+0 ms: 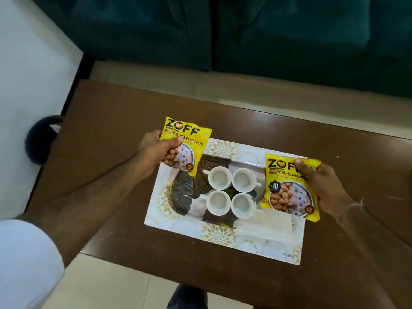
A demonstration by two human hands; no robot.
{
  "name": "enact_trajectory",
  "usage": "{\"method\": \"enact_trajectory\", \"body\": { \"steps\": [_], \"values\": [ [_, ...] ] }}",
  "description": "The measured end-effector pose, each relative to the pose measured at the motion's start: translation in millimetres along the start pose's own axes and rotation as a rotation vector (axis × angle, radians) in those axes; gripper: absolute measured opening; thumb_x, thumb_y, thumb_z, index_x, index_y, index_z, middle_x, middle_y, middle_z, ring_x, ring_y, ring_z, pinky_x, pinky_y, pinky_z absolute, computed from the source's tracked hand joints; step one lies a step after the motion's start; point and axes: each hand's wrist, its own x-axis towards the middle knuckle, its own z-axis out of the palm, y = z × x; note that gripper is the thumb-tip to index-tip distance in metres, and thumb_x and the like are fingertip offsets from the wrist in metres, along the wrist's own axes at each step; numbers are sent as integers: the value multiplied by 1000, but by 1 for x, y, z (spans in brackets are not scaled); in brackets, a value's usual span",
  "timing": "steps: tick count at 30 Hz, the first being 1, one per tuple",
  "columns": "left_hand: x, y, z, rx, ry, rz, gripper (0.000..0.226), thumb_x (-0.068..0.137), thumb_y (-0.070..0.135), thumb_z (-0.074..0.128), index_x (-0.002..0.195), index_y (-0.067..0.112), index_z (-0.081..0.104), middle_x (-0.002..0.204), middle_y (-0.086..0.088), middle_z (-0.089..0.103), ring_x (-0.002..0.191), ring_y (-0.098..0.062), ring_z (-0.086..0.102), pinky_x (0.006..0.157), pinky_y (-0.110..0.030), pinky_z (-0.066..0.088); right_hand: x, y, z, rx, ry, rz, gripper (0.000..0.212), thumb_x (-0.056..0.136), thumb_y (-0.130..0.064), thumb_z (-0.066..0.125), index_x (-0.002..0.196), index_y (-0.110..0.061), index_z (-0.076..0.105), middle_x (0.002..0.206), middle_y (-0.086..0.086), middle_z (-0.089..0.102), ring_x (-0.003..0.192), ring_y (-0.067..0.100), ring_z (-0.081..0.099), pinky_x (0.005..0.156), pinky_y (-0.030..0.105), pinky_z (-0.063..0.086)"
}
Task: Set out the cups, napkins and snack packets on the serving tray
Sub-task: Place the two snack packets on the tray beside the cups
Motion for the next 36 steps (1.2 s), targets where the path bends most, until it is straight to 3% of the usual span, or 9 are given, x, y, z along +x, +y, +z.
{"method": "enact_trajectory", "body": {
  "steps": [5, 7, 11, 14, 19, 25, 29, 32, 36],
  "values": [
    [-15, -60, -15, 9, -30, -55, 23, 78, 32, 83, 86, 15, 70, 58, 0, 70, 44, -14, 60, 45, -26, 51, -14, 36, -3, -130, 112, 10, 34, 92, -37, 69, 95, -4, 73, 93, 19, 78, 74, 30, 76, 81, 53, 60],
    [-25, -79, -14, 11, -28, -66, 23, 79, 34, 82, 85, 15, 69, 57, 0, 69, 42, -14, 58, 43, -25, 50, -20, 46, -7, -170, 138, 18, 35, 92, -38, 68, 95, -4, 73, 90, 18, 78, 74, 32, 76, 80, 55, 60],
    [-44, -100, -2, 237, 35, -61, 46, 77, 57, 75, 100, 18, 67, 79, -2, 76, 64, -16, 72, 58, -36, 61, -31, 58, -5, -257, 132, -3, 35, 92, -41, 67, 98, -7, 73, 91, 16, 78, 80, 36, 76, 81, 55, 60],
    [-56, -101, 13, 423, 142, 42, 52, 80, 63, 68, 103, 17, 61, 84, -3, 71, 77, -25, 68, 64, -40, 57, -33, 62, 8, -285, 156, -26, 39, 93, -41, 66, 103, -3, 70, 94, 17, 77, 82, 35, 75, 79, 50, 60],
    [-70, -104, 40, 457, 230, 171, 48, 90, 57, 60, 112, 16, 48, 81, -4, 61, 75, -30, 58, 57, -34, 39, -31, 67, 25, -355, 229, -88, 35, 94, -39, 65, 102, -5, 66, 95, 17, 74, 86, 35, 72, 82, 53, 59],
    [-71, -120, 55, 634, 366, 222, 52, 89, 51, 63, 117, 10, 50, 111, -15, 52, 102, -34, 47, 80, -47, 42, -26, 74, 30, -574, 314, -119, 33, 95, -47, 60, 100, -14, 57, 95, 12, 65, 93, 37, 64, 76, 38, 45],
    [-64, -123, 50, 613, 308, 213, 63, 87, 58, 62, 129, 15, 43, 120, -14, 49, 108, -34, 47, 81, -47, 43, -26, 75, 32, -572, 336, -76, 46, 94, -45, 62, 116, -7, 51, 106, 20, 64, 101, 43, 62, 80, 39, 46],
    [-57, -119, 38, 621, 246, 220, 73, 84, 63, 62, 135, 17, 40, 127, -14, 49, 114, -35, 46, 86, -49, 44, -32, 68, 35, -601, 384, -94, 60, 91, -41, 68, 131, -2, 44, 126, 27, 56, 117, 45, 54, 95, 47, 46],
    [-58, -99, 26, 679, 184, 303, 75, 84, 61, 62, 142, 19, 39, 139, -13, 43, 121, -35, 41, 94, -50, 42, -49, 52, 42, -913, 438, -175, 74, 88, -44, 69, 141, -1, 41, 137, 25, 46, 127, 44, 41, 102, 52, 37]
  ]
}}
